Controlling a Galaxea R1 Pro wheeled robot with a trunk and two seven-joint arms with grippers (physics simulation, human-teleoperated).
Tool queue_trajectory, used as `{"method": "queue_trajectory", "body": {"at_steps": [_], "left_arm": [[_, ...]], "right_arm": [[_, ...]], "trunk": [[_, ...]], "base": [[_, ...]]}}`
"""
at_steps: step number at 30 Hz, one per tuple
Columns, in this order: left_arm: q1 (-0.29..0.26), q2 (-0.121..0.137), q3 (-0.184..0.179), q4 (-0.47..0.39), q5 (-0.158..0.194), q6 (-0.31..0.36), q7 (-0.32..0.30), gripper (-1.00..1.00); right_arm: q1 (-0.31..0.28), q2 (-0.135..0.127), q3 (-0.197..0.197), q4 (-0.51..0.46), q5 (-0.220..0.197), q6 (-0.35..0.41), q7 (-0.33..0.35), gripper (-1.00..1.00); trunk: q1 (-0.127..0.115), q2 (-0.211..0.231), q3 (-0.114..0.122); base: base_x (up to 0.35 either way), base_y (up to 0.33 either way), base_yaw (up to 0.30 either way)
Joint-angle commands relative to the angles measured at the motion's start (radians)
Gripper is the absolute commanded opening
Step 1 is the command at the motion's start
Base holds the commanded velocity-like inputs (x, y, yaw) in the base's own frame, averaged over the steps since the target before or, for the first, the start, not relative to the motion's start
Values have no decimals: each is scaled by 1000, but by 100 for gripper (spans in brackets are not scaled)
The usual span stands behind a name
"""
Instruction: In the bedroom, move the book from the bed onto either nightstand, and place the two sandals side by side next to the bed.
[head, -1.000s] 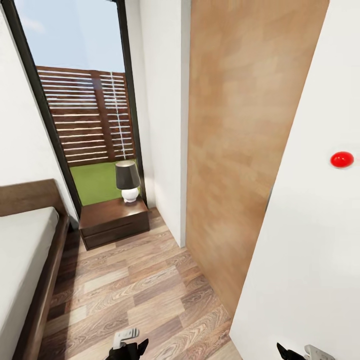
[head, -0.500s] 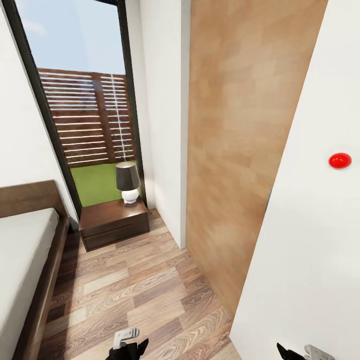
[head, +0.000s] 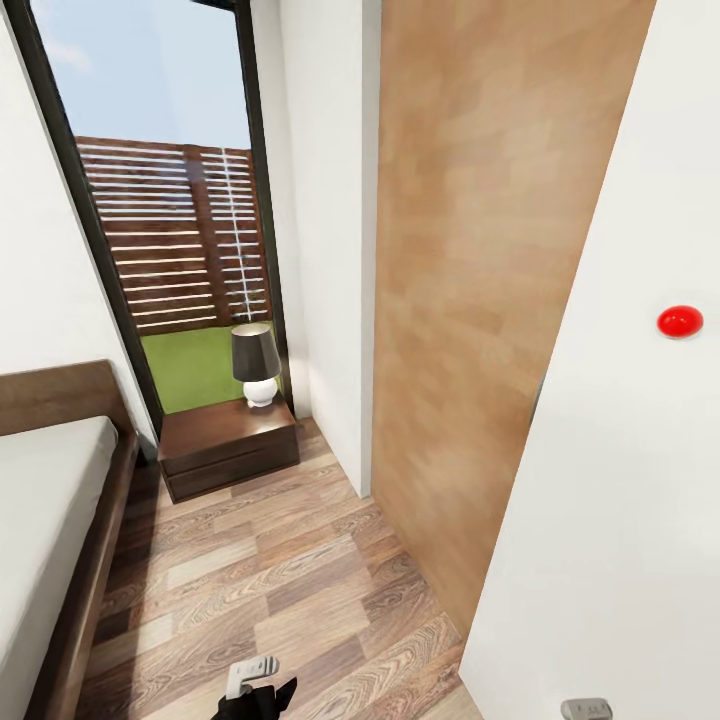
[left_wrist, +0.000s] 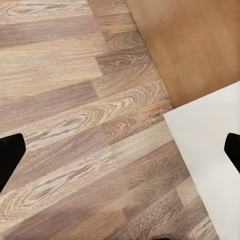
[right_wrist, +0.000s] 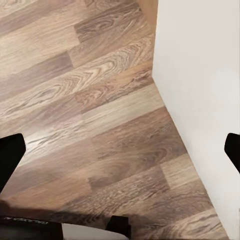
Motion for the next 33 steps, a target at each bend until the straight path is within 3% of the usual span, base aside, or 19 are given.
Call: {"method": "queue_trajectory", "body": {"at_steps": [1, 33], "left_arm": [[-1, 0, 9, 0, -11, -4, -1, 100], [-1, 0, 9, 1, -9, -4, -1, 100]], "right_arm": [[-2, 0, -8, 4, 15, -6, 2, 100], [-2, 1, -8, 4, 32, -6, -1, 100]], "trunk": [[1, -2, -2], [1, -2, -2]], "base": [[0, 0, 0], [0, 0, 0]]}}
